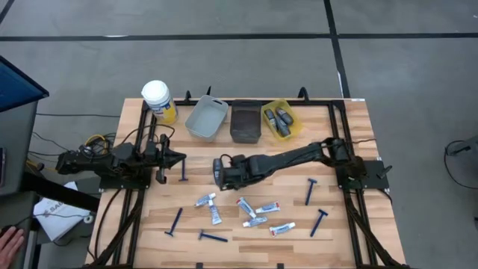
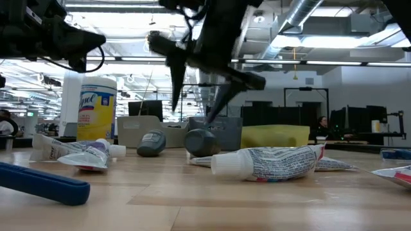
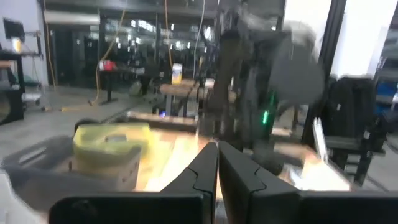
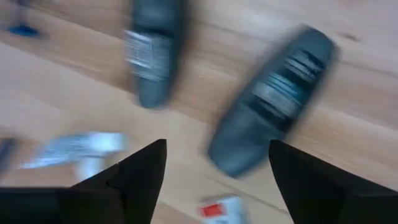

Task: Pick & Place Travel size toiletries
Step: Put the deodorant into the yellow bin

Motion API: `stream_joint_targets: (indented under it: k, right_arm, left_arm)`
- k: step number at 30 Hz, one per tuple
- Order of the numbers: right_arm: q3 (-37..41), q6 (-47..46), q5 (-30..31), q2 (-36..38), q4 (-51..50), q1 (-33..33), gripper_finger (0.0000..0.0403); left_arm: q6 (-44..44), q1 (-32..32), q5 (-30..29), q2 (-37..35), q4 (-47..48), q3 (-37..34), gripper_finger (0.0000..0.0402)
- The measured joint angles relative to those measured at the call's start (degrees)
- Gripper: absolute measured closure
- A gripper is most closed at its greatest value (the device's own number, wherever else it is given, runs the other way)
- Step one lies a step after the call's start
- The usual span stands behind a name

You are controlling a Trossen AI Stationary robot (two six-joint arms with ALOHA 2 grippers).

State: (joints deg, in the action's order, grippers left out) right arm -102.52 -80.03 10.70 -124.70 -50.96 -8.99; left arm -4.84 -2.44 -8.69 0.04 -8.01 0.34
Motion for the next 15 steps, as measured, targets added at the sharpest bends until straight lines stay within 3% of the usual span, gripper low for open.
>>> stream_joint_targets:
  k: [15]
  right_arm:
    - [-6.3,-3.6,-0.3,-7.8,-4.5,0.9,0.0126]
  left_arm:
    - [0.0,0.0,0.0,0.0,-3.4,0.0,0.0392]
